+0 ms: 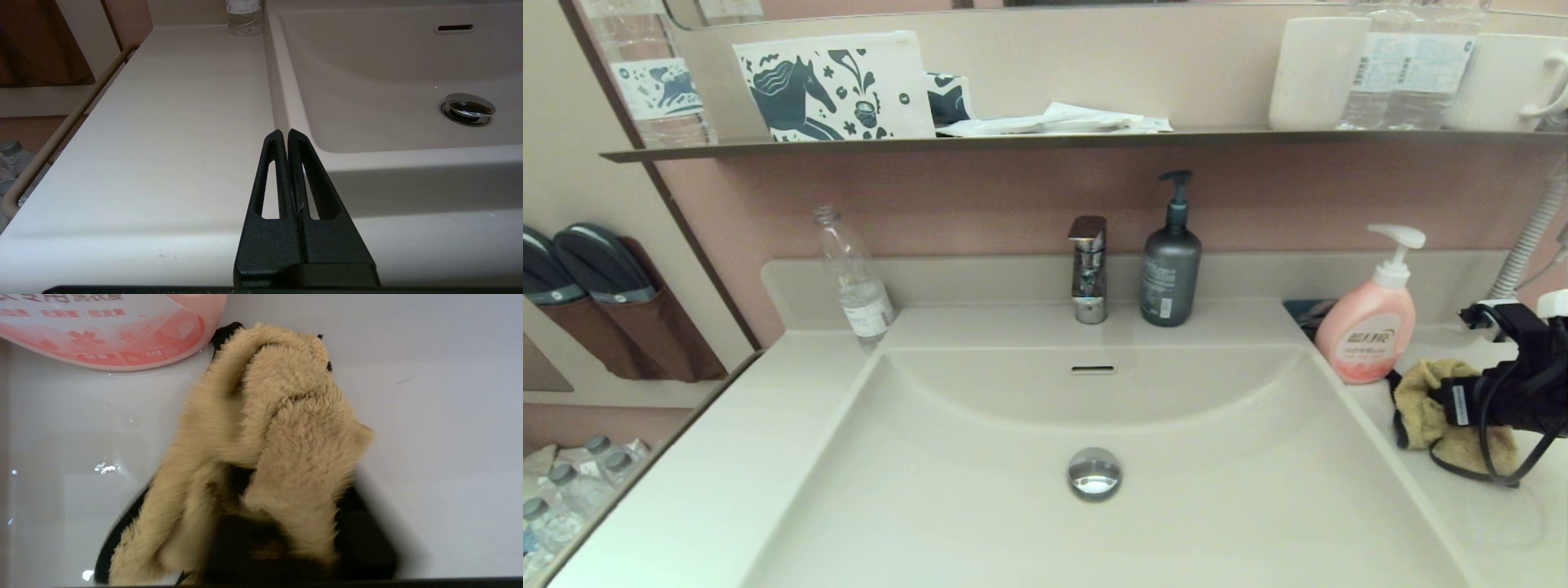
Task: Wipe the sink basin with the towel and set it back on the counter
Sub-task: Pick up the cloth, then wipe the sink
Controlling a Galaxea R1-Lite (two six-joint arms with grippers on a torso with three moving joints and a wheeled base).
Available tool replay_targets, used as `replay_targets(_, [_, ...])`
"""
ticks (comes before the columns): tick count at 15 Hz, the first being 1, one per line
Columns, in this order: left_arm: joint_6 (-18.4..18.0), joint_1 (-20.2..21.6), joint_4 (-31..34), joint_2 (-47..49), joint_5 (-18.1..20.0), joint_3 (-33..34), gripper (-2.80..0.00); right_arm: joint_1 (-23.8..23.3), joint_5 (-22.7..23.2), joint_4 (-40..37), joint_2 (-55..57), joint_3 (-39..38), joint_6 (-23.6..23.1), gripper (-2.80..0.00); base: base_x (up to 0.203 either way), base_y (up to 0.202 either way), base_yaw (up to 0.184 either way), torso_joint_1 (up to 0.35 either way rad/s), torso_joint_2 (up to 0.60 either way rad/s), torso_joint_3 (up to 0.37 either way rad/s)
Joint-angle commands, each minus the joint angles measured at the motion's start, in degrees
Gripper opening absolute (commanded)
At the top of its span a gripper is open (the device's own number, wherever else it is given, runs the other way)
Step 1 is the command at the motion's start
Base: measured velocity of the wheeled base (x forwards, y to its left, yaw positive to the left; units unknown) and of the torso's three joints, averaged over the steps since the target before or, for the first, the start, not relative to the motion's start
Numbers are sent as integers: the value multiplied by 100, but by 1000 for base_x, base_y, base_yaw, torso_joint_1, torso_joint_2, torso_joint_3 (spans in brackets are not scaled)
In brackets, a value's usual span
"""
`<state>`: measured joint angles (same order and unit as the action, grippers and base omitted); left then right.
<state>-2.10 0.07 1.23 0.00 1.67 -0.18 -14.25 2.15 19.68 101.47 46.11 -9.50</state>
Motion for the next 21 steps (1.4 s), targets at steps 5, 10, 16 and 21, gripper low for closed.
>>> replay_targets(5, [-1,1,0,9,0,1,-280,-24,56,-1045,-1416,45,61,-280,0,0,0,0,0,0])
replay_targets(10, [-1,1,0,9,0,1,-280,1368,143,-4286,-2826,1393,1205,-280,0,0,0,0,0,0])
replay_targets(16, [-1,1,0,9,0,1,-280,4299,-937,-5229,-2833,2879,2795,-280,0,0,0,0,0,0])
replay_targets(21, [-1,1,0,9,0,1,-280,5783,-1376,-5252,-1674,3969,3834,-280,0,0,0,0,0,0])
